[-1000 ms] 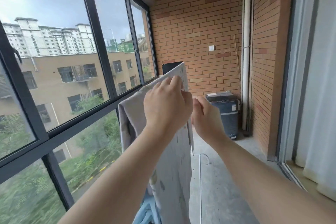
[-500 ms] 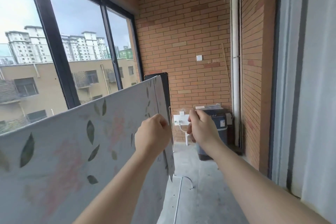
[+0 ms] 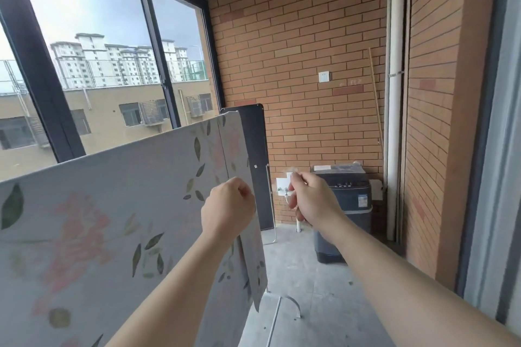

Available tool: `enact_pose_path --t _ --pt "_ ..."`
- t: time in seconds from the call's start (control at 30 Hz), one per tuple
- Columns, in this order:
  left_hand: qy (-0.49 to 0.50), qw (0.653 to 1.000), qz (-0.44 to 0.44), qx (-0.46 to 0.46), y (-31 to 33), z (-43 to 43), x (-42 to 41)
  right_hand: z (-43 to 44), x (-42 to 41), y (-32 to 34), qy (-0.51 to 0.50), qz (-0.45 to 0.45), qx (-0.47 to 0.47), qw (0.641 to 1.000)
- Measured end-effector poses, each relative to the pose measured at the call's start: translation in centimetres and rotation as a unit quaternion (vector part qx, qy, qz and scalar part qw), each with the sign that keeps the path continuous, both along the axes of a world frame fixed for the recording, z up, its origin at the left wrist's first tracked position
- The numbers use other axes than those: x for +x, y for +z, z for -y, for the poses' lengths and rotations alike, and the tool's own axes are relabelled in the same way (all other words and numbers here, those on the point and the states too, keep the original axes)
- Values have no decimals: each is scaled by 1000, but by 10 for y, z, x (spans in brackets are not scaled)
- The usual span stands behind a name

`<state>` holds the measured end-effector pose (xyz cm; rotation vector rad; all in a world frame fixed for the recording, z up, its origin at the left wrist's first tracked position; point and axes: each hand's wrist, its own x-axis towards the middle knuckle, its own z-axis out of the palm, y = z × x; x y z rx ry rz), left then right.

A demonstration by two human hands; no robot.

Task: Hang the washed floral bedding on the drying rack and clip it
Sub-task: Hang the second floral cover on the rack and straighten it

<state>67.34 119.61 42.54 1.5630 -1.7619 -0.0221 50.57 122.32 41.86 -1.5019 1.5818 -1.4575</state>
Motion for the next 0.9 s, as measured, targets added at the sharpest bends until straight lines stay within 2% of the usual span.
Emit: enact_pose_path --t 0.3,0.5,0.63,0.9 --pt "17 999 -3 29 10 224 -110 210 -106 24 27 -35 16 999" --pt "52 998 -5 19 -5 360 -177 361 -178 3 66 -17 20 997" --pt "115 993 -13 31 -24 436 -205 464 -217 -15 131 -22 35 991" --pt "253 967 -20 35 1 537 -206 638 -229 18 228 -27 57 972"
